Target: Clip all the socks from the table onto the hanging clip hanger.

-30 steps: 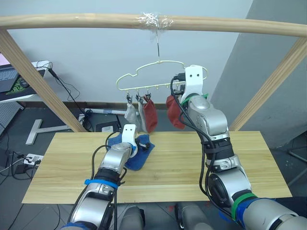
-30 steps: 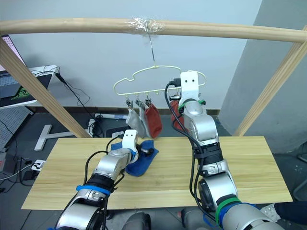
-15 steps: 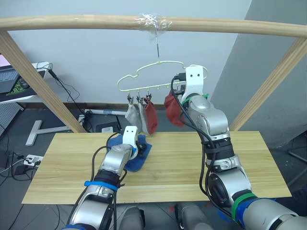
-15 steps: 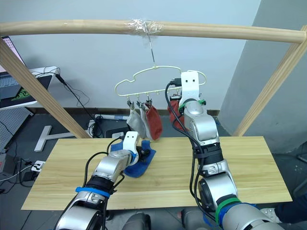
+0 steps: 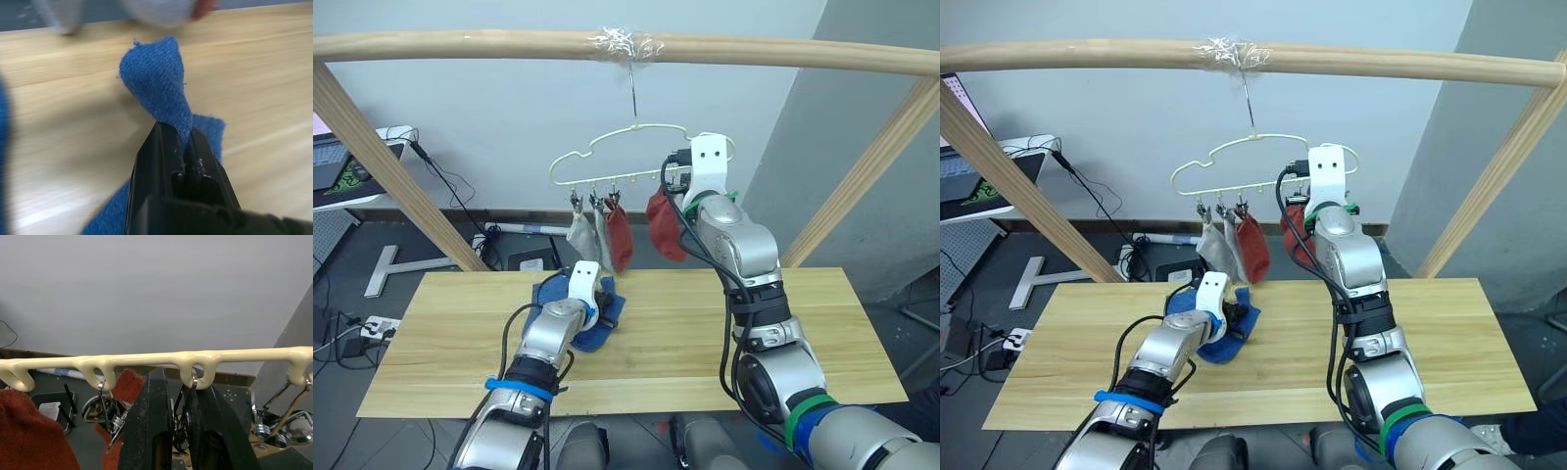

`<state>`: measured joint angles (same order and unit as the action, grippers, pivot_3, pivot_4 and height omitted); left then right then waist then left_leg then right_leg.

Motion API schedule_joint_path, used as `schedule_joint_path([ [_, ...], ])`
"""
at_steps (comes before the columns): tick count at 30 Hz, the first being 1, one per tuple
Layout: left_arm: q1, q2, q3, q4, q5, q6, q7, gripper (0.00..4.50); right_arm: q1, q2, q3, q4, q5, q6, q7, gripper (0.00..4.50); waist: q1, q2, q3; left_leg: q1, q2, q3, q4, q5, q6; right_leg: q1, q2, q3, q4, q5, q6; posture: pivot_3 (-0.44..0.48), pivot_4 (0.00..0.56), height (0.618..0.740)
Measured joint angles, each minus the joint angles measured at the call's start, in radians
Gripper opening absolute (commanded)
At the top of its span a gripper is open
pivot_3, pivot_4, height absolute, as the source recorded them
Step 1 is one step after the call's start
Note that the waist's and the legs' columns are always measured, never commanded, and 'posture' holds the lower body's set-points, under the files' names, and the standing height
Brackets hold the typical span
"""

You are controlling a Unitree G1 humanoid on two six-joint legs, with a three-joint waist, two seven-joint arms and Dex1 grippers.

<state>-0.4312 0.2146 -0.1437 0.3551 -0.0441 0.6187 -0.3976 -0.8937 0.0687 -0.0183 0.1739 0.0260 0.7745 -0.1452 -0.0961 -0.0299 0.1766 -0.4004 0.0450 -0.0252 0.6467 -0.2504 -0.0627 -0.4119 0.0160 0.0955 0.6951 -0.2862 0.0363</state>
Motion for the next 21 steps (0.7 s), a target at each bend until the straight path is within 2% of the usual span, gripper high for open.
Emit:
schedule_joint_path([
  [7,-0.029,-0.052,0.002,-0.247,-0.105,0.074,-0.08,0.07,0.0,0.014,-0.012,-0.001,0.01,0.028,0.003,0.05,0.0,0.0,0.0,0.0,0.0,0.0,0.0,0.0,0.0,0.0,0.0,0.0,0.0,0.0,0.0,-0.066,0.128,0.74],
  [16,-0.155,-0.082,0.019,-0.268,-0.137,0.095,-0.083,0.07,-0.005,0.016,-0.039,-0.018,0.035,0.084,0.009,0.05,-0.011,0.0,0.0,0.0,0.0,0.0,0.0,0.0,0.0,0.0,0.0,0.0,-0.001,0.0,0.0,-0.074,0.124,0.74],
  [21,-0.186,-0.103,0.018,-0.22,-0.137,0.078,-0.085,0.07,-0.019,0.016,-0.04,-0.021,0.036,0.099,0.009,0.05,-0.016,0.0,0.0,0.0,0.0,0.0,0.0,0.0,0.0,0.0,0.0,0.0,-0.001,0.0,0.0,-0.085,0.12,0.74],
])
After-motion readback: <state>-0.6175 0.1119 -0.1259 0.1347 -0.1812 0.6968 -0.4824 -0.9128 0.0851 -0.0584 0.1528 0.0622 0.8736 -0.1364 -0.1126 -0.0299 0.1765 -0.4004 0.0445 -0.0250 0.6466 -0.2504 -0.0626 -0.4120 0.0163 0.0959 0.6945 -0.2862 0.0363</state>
